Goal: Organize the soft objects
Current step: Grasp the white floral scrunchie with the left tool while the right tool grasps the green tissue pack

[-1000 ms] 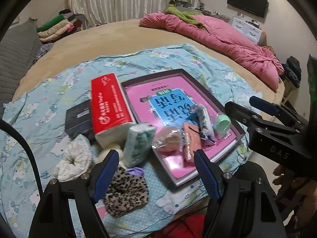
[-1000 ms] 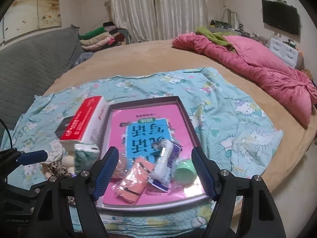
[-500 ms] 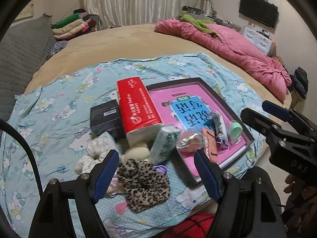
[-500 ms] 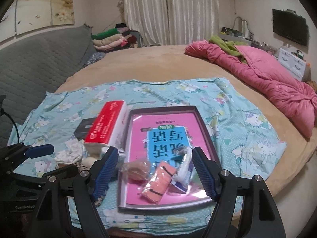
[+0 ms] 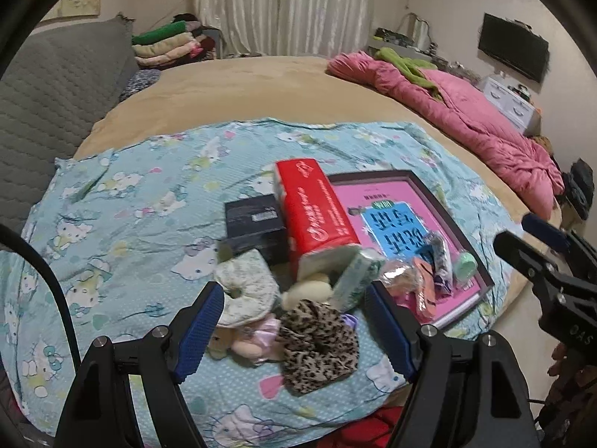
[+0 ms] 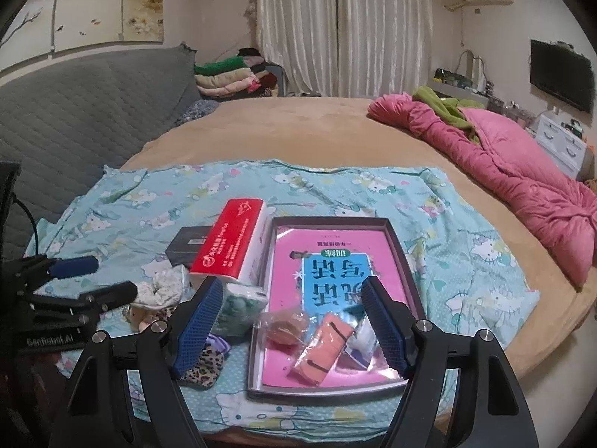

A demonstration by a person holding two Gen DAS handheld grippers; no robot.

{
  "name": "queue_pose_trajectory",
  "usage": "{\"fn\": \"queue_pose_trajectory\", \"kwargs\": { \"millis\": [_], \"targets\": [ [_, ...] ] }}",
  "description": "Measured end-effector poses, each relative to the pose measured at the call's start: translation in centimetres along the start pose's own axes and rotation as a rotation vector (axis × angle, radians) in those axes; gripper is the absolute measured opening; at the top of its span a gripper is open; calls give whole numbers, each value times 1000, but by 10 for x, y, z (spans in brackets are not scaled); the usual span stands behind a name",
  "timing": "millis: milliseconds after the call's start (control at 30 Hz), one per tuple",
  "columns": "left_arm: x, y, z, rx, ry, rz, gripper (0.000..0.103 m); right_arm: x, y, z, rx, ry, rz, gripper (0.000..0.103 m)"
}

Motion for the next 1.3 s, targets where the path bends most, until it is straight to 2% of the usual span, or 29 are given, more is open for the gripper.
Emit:
{"fn": "queue_pose_trajectory", "kwargs": {
  "millis": [333, 533, 667, 900, 1100, 1233, 1300],
  "targets": [
    [4, -56, -8, 41, 16, -114, 78, -3, -10, 1, 25, -7, -18, 78],
    [-10, -100, 0, 69, -5, -209, 78, -15, -17, 12, 45, -36, -15, 78],
    [-22, -115, 11, 67, -28, -242, 78, -26, -24, 23, 54, -59, -31, 78],
    [-39, -105, 39, 1, -57, -202, 78, -46, -35, 45, 76, -99, -55, 78],
    [-50, -101, 75, -76, -108, -238, 78, -59, -38, 65, 77, -139, -56, 78],
    [-53, -108, 98, -167, -136, -323, 78, -64, -38, 76, 71, -165, -58, 78],
    [-52, -110, 109, -159, -143, -322, 78, -65, -39, 81, 71, -166, -60, 78]
  ]
}}
Point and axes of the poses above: each gripper's, at about its wrist camera, not at the fingertips, and z roughly the way its jaws point, y to its right, x to its top, the point moved 7 cm from there along z, roughly the way its jaws point, and after that the axes turned 1 degree about z, right-handed, at the moved point
